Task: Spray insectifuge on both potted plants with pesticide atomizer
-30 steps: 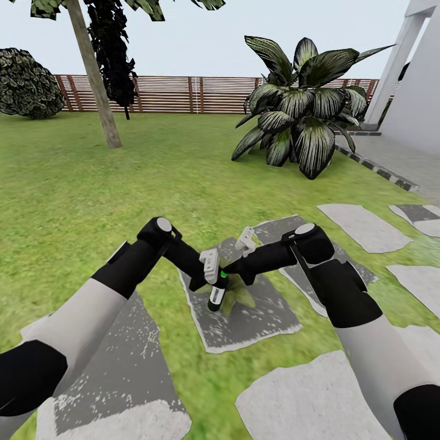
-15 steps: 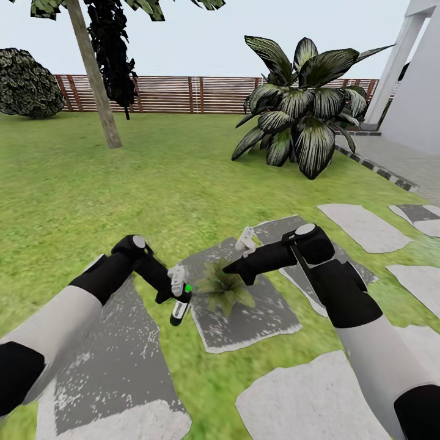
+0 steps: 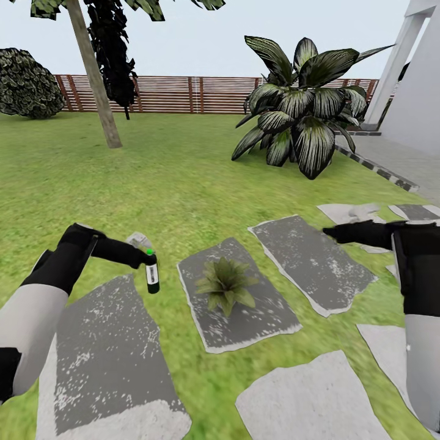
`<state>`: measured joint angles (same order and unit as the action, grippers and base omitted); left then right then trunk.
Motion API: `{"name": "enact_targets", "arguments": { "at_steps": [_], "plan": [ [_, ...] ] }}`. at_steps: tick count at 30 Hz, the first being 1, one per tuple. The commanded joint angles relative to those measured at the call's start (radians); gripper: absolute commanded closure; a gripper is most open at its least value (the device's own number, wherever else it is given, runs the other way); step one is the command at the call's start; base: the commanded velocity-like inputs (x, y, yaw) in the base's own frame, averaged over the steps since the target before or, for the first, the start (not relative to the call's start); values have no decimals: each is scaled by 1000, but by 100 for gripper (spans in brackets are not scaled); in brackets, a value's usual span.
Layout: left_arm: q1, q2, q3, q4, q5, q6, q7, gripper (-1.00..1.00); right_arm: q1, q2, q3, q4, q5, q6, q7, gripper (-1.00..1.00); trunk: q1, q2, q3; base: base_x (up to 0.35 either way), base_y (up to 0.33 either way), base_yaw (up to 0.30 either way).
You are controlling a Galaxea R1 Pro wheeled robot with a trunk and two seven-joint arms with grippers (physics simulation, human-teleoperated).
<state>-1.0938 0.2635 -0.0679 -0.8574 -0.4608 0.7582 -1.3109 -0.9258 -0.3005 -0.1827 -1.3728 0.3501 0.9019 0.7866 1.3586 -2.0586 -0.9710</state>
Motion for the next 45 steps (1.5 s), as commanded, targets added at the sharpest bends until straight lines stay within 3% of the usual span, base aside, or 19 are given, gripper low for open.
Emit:
{"name": "enact_targets", "arguments": {
  "at_steps": [1,4,6,8,9,11,12,13,14,16,19,24,33,38,45],
  "plan": [
    [0,0,-1,-1,-5,32,-3,100,-1,1,-13,-1,8,3,-30,-100,0,0,-1,0,0,0],
    [0,0,0,-2,-5,109,21,100,-1,2,-30,0,7,3,-149,-100,0,0,-1,0,0,0],
    [0,-1,0,1,-5,154,74,100,-1,6,-41,-1,5,2,-221,-100,0,0,-1,0,0,0],
    [0,-5,-10,5,-8,205,157,100,0,37,-78,-1,5,0,-296,-100,0,0,-1,0,0,0],
    [0,-7,-13,12,-11,220,178,100,1,67,-111,-1,4,-1,-325,-100,0,0,-1,0,0,0],
    [-5,-8,-16,92,-17,240,203,100,7,153,-218,-2,5,-5,-391,-100,0,0,-1,0,0,0],
    [-11,-8,-16,165,-18,243,208,100,14,190,-267,-1,5,-9,-413,-100,0,0,-1,0,0,0],
    [-44,-9,-16,295,-19,246,212,100,33,241,-331,-1,6,-34,-433,-100,0,0,-1,0,0,0],
    [-97,-8,-17,419,-19,248,213,100,55,274,-372,-1,6,-93,-441,-100,0,0,-1,0,0,0],
    [-153,-8,-17,527,-19,249,213,100,77,295,-396,0,7,-182,-444,-100,0,0,-1,0,0,0],
    [-204,-7,-29,596,-22,249,211,100,89,304,-410,-1,6,-253,-445,-100,0,0,-1,0,0,0],
    [-220,-8,-113,613,-21,250,211,100,92,307,-415,-2,4,-268,-444,-100,0,0,-1,0,0,0],
    [-218,-9,-137,620,-22,250,213,100,93,307,-417,-2,4,-270,-444,-100,0,0,-1,0,0,-153],
    [-215,-9,-185,619,-21,248,213,100,93,307,-417,-2,7,-271,-446,-100,0,0,-1,0,0,-270],
    [-215,-9,-192,616,-21,248,213,100,93,302,-419,0,9,-279,-449,-100,0,0,-1,0,0,-148]
  ]
}}
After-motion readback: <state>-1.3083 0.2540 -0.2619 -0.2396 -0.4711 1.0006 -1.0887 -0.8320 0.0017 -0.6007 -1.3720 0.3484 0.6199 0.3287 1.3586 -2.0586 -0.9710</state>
